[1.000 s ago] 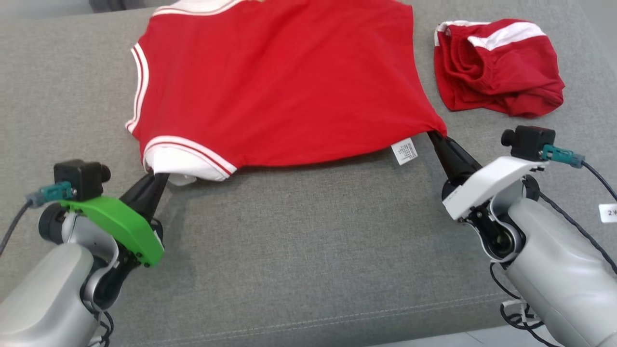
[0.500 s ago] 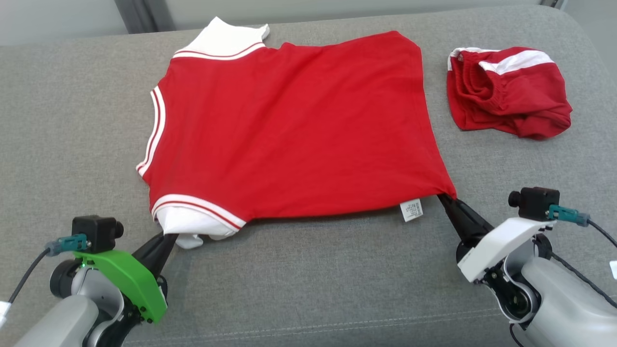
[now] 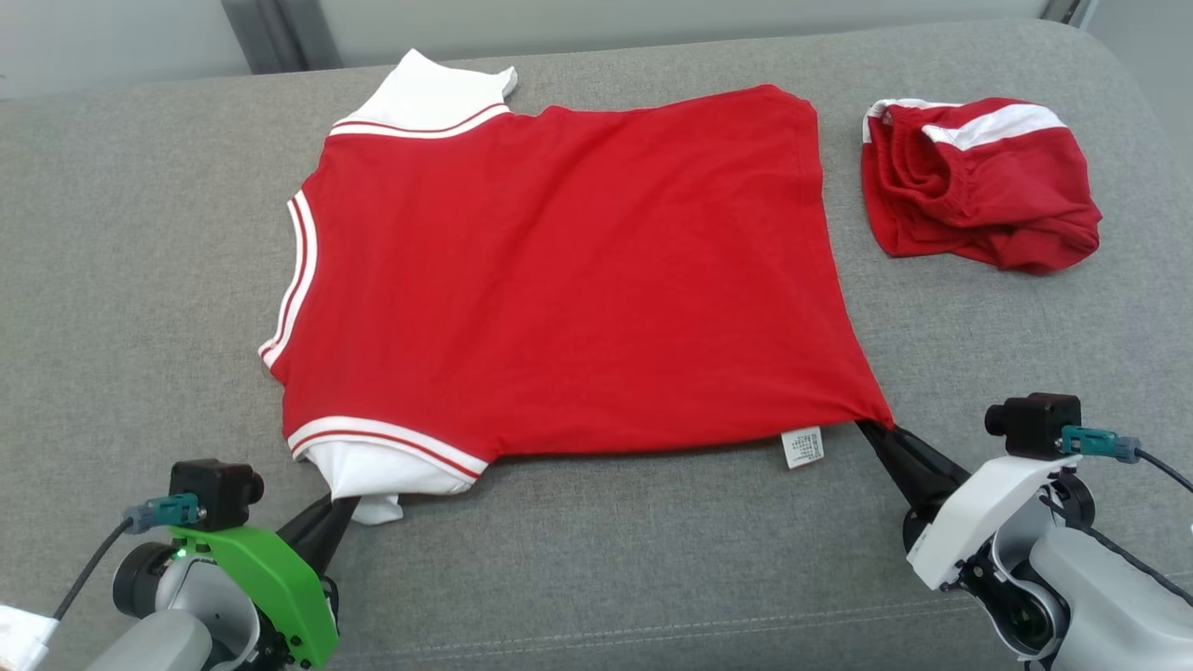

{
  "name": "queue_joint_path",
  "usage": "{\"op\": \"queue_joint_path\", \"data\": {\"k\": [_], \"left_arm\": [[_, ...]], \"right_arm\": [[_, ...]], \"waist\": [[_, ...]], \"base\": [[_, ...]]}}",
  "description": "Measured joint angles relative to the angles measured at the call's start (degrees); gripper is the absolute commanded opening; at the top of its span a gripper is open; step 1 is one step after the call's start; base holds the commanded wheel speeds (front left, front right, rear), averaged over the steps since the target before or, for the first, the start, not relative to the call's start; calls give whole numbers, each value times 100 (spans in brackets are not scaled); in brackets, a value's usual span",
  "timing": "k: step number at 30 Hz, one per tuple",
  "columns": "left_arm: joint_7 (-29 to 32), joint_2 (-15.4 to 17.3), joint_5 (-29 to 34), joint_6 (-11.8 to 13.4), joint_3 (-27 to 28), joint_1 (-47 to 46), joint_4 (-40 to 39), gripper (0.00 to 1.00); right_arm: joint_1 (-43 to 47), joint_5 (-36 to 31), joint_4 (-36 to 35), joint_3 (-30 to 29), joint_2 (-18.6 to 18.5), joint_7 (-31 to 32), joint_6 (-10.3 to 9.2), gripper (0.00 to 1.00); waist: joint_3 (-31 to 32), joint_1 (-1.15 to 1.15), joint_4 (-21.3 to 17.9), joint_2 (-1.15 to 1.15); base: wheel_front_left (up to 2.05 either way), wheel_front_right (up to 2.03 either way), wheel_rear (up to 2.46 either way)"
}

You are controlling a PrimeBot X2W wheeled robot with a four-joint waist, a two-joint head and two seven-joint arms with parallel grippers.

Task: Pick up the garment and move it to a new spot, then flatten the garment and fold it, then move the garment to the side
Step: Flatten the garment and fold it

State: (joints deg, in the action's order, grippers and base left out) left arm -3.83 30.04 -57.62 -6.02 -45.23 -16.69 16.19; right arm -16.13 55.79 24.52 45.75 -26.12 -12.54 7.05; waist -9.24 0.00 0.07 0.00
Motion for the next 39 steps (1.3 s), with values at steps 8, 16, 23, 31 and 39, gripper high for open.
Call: {"op": "queue_joint_path", "data": {"k": [8, 16, 23, 31, 39], "left_arm": [[-2, -75, 238, 113, -113, 14, 154, 100], [-134, -154, 238, 203, -60, 14, 147, 100], [-423, 44, 207, 359, 332, 14, -5, 100], [-742, 58, -86, 506, 755, 99, -2, 100], [-754, -287, -972, 493, 1046, 497, 216, 100]], "right_arm": [[-2, -124, -62, 81, -100, 114, -62, 24], [-2, -244, -176, 97, -214, 200, -182, 100], [16, -104, -385, -291, -339, 48, -274, 100], [299, 356, -545, -661, -249, -55, -313, 100], [475, 453, -626, -577, -103, -54, -311, 100]], "waist": [[-40, 0, -4, 0], [-50, 0, -13, 0], [-12, 0, -35, 0], [-1, 0, -69, 0], [-64, 0, -121, 0]], "base": [[0, 0, 0], [0, 0, 0], [0, 0, 0], [0, 0, 0], [0, 0, 0]]}}
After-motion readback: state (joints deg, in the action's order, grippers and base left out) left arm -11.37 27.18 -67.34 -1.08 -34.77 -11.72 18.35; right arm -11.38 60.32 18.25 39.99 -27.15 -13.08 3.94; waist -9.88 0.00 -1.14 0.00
